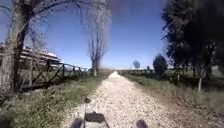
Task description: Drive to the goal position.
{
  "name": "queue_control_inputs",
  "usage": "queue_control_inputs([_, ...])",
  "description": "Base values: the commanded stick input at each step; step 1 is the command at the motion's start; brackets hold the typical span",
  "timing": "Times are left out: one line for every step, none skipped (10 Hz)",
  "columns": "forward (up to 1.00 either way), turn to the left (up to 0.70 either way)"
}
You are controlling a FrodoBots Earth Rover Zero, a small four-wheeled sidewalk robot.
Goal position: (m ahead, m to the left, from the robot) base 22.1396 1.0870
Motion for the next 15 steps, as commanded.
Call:
queue_control_inputs([0.5,0.0])
queue_control_inputs([0.5,0.0])
queue_control_inputs([0.5,0.0])
queue_control_inputs([0.5,0.0])
queue_control_inputs([0.5,0.0])
queue_control_inputs([0.5,0.0])
queue_control_inputs([0.5,0.0])
queue_control_inputs([0.5,0.0])
queue_control_inputs([0.5,0.0])
queue_control_inputs([0.5,0.0])
queue_control_inputs([0.5,0.0])
queue_control_inputs([0.5,0.0])
queue_control_inputs([0.5,0.0])
queue_control_inputs([0.5,0.0])
queue_control_inputs([0.5,0.0])
